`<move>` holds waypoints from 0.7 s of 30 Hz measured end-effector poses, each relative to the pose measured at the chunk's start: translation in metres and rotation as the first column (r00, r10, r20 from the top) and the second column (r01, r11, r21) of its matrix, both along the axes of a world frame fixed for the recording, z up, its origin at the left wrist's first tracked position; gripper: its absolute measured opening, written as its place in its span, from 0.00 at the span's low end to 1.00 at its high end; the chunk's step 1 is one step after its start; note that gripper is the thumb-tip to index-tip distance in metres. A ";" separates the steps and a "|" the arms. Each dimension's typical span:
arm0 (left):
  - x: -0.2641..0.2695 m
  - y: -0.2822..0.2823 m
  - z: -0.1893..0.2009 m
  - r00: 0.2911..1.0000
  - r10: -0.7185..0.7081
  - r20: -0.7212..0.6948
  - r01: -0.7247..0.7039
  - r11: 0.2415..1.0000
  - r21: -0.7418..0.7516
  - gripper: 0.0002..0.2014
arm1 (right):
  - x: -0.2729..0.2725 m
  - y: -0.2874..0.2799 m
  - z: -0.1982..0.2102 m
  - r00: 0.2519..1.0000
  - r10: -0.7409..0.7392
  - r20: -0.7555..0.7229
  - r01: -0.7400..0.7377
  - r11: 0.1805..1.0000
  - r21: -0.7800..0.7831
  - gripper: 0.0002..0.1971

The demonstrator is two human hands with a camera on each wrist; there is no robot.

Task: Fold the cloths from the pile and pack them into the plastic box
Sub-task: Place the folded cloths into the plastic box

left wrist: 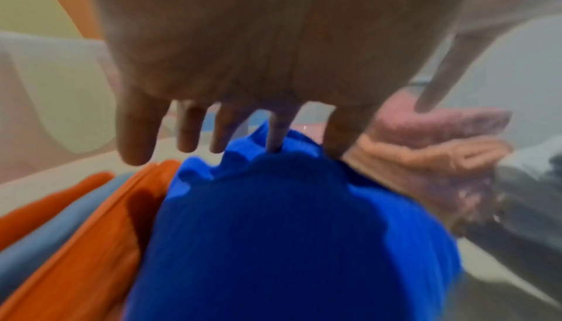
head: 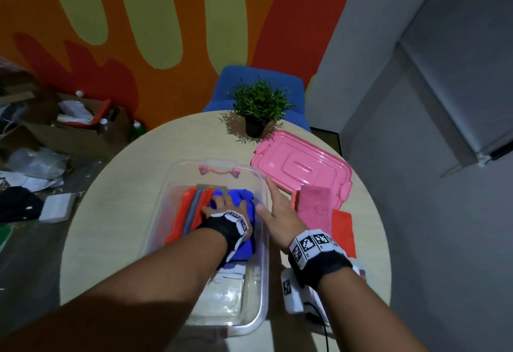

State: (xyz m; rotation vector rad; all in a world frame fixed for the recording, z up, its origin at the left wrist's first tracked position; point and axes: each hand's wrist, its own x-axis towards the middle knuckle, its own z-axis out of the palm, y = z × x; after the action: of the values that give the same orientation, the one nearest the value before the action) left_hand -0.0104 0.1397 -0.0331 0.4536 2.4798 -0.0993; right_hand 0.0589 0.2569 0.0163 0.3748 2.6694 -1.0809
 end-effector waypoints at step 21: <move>0.037 0.083 0.075 0.953 0.060 -0.297 0.078 0.899 0.432 0.33 | 0.148 0.133 -0.054 0.804 -0.438 0.402 0.426 0.896 0.124 0.72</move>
State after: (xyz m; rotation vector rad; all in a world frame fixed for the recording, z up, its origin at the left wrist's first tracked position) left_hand 0.0268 0.2223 0.0423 0.6808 2.8059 0.4317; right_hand 0.2065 0.3903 -0.0380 1.1338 2.2566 -0.9321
